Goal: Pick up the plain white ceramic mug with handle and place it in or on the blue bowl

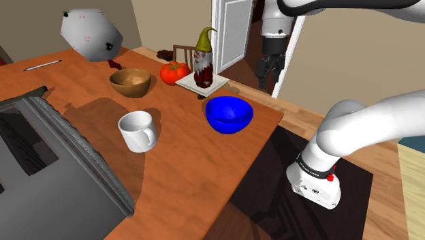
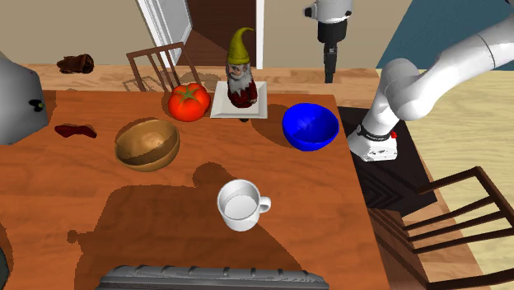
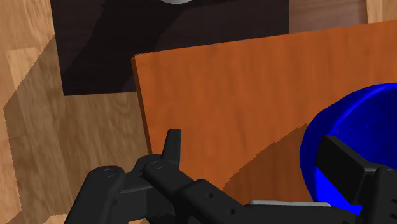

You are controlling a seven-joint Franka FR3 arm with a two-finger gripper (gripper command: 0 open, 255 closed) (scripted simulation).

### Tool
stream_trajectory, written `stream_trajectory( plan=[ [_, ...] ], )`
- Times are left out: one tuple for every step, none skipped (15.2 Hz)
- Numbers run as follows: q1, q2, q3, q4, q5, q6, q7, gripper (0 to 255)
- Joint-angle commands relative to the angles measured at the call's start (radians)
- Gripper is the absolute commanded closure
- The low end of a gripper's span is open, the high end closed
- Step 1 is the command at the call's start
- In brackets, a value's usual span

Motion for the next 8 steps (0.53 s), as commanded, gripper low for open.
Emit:
stream_trajectory(
  plan=[
    [0.000,0.000,0.000,0.000,0.000,0.000,0.000,0],
    [0.010,0.022,0.019,0.010,0.014,0.016,0.017,0],
    [0.019,0.044,0.038,0.022,0.028,0.033,0.033,0],
    [0.028,0.068,0.057,0.035,0.040,0.049,0.050,0],
    [0.036,0.092,0.076,0.048,0.051,0.064,0.066,0],
    [0.044,0.117,0.094,0.063,0.062,0.080,0.082,0],
    [0.052,0.143,0.112,0.079,0.071,0.095,0.098,0],
    [0.059,0.169,0.130,0.096,0.079,0.109,0.115,0]
  ],
)
